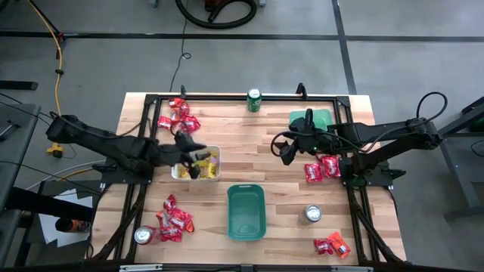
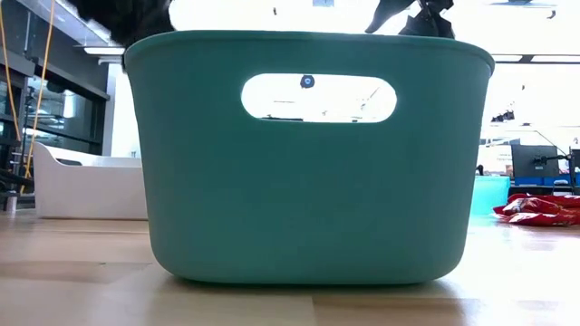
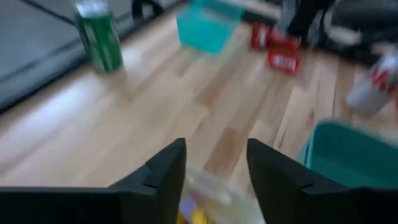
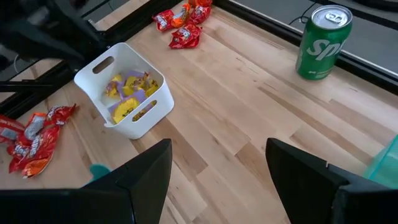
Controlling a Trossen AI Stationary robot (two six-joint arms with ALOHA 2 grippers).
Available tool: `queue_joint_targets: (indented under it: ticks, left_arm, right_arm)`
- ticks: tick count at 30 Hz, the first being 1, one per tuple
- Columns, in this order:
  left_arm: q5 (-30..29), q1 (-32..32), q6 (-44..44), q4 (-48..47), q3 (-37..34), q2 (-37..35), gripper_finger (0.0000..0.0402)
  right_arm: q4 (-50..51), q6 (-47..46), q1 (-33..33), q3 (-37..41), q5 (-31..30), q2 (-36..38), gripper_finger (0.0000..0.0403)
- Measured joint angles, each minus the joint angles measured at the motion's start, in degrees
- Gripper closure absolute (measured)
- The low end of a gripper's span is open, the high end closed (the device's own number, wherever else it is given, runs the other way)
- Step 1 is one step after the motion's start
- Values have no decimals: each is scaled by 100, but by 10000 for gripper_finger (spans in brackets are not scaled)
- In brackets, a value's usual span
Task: Sort candy
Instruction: Put the red candy pack into the green bin
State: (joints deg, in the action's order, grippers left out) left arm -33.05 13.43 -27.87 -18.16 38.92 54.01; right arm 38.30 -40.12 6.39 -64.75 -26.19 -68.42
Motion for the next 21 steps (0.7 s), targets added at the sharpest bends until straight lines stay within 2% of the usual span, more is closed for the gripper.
queue_joint_targets:
  ticks: [3,7,11,16,19,21]
  left_arm:
    - [-238,-91,246,84,449,-142,212]
    - [-341,-248,909,793,858,-278,192]
    - [-105,-390,1547,1802,878,-318,191]
    - [117,-452,1547,1931,873,-314,192]
    - [26,-452,1448,1937,871,-313,192]
    - [-68,-452,1446,1937,871,-289,192]
  right_arm:
    - [-12,42,0,-1,-17,0,147]
    - [-456,542,0,-1,-31,0,147]
    - [-1283,1226,2,-1,-14,0,147]
    - [-1655,1687,0,-1,15,2,147]
    - [-1512,1633,-13,-1,-17,2,147]
    - [-1070,1037,-76,-2,-232,2,147]
